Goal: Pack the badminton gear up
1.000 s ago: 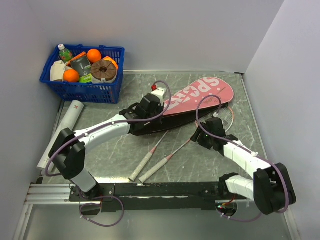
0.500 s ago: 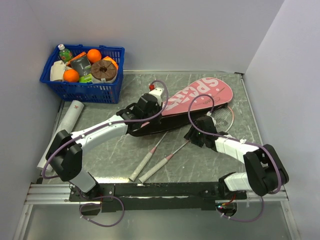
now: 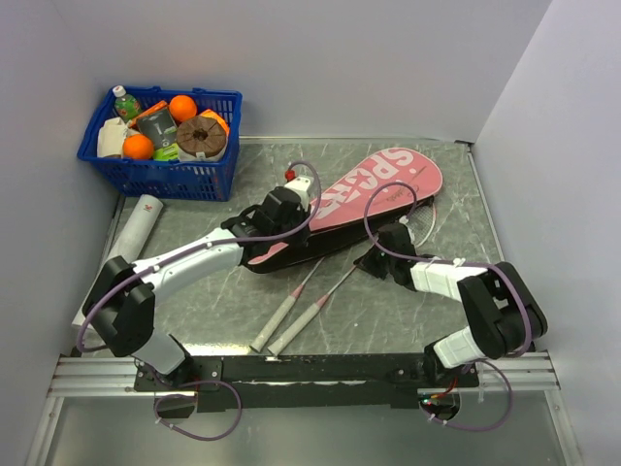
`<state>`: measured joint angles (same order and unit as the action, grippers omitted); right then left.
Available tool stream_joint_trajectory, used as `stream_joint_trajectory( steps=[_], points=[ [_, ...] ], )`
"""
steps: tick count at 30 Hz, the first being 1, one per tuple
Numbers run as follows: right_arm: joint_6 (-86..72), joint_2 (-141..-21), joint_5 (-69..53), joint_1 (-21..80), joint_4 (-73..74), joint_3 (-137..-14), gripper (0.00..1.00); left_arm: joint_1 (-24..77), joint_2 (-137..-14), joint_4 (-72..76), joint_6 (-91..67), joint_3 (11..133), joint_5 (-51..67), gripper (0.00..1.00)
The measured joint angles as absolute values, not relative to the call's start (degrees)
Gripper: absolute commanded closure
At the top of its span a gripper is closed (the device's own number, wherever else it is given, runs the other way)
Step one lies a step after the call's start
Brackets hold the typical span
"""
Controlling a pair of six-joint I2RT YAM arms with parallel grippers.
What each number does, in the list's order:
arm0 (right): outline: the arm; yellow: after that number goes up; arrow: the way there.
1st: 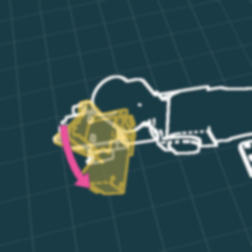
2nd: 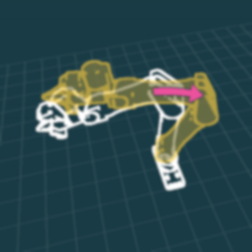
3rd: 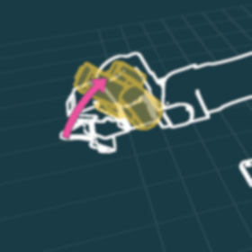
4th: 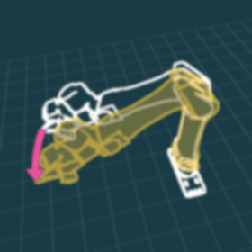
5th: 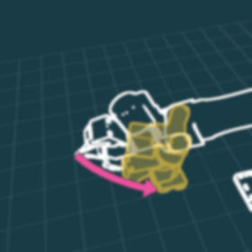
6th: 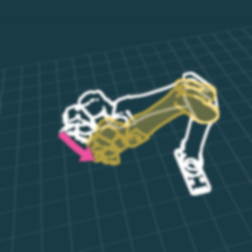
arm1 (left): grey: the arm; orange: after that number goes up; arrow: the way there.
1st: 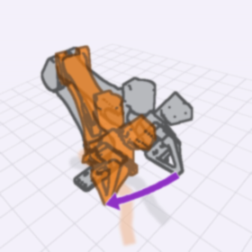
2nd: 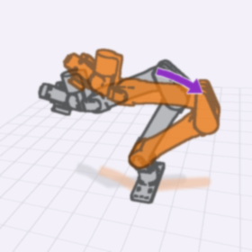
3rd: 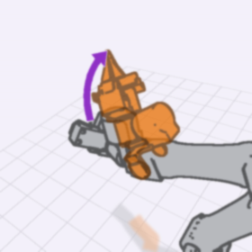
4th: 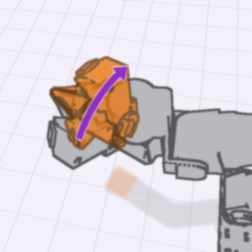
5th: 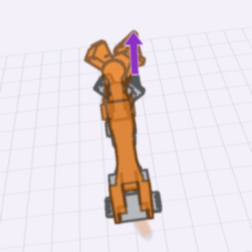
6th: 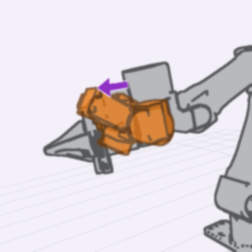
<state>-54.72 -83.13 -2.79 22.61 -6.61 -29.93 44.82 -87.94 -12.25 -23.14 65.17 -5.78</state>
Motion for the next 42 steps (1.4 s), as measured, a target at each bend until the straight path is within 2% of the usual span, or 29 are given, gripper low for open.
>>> stream_joint_trajectory(
  steps=[6,10,22,26,35,42],
  points=[
    [-55.4,-82.7,-3.2,22.6,-7.4,-29.5,1.00,44.8,-86.6,-11.8,-24.3,63.3,-5.5,0.99],
    [-53.6,-77.8,-3.9,22.6,-3.2,-27.2,1.00,44.8,-86.7,-11.4,-25.0,63.2,-5.2,0.99],
    [-50.2,-43.7,-3.0,24.9,22.6,-21.7,1.00,43.9,-93.1,-8.4,-26.6,68.8,-5.0,0.99],
    [-51.4,-36.0,-2.4,26.4,29.7,-21.6,1.00,43.0,-94.5,-7.6,-26.9,71.2,-5.2,0.99],
    [-54.3,-31.9,-2.2,34.1,39.8,-21.7,1.00,38.5,-101.2,-7.5,-26.7,80.9,-5.8,0.99],
    [-55.4,-27.5,-2.0,36.8,46.7,-25.0,1.00,36.1,-105.5,-7.1,-26.7,81.7,-5.8,0.99]
  ],
)
